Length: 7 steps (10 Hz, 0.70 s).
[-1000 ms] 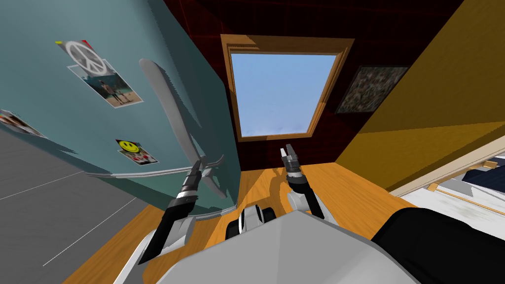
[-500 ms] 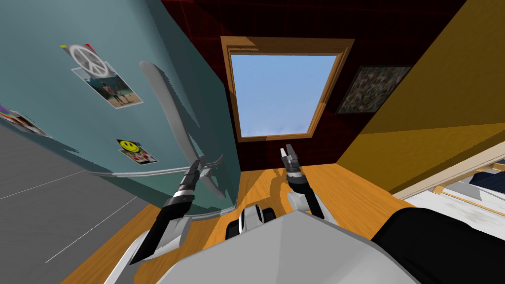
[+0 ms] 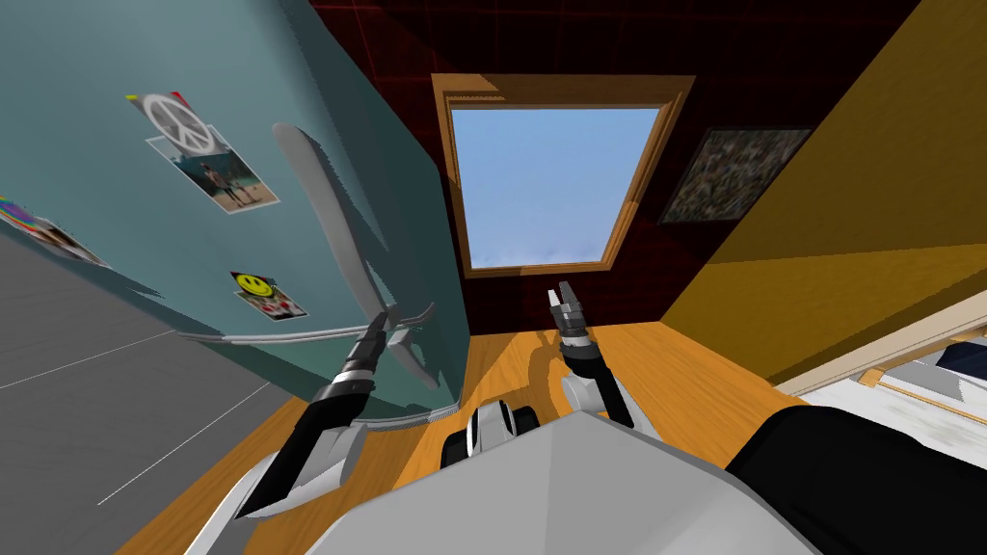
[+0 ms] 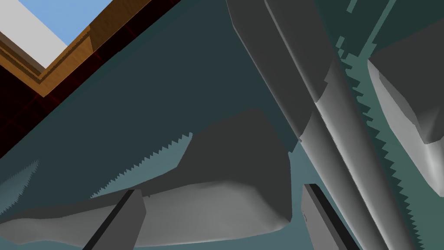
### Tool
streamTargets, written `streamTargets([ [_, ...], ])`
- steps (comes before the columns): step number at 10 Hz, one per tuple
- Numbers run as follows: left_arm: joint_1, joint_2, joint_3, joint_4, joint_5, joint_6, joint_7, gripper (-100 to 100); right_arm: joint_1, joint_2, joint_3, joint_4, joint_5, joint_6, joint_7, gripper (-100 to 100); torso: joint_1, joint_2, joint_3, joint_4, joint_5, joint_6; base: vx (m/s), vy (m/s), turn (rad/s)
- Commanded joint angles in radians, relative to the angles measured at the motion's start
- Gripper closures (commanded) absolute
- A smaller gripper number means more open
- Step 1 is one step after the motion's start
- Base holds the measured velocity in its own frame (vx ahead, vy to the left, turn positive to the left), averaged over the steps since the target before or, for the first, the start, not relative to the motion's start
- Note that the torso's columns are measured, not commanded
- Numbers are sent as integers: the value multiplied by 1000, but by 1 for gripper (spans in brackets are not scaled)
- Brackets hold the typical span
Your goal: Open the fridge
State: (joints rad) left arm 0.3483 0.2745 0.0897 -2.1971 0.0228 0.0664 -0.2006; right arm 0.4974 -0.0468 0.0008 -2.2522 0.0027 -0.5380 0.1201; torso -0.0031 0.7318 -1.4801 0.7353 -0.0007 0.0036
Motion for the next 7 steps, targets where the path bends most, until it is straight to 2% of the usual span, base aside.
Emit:
streamTargets([
  [1,-2,12,8,-20,2,66,-3,-100,0,0,0,0,0,0,0,0,0,0,0,0,0,0,3,-36,21],
  [7,1,48,39,-89,11,229,-11,-100,0,0,0,0,0,0,0,0,1,-1,-1,-1,0,1,1,-39,17],
])
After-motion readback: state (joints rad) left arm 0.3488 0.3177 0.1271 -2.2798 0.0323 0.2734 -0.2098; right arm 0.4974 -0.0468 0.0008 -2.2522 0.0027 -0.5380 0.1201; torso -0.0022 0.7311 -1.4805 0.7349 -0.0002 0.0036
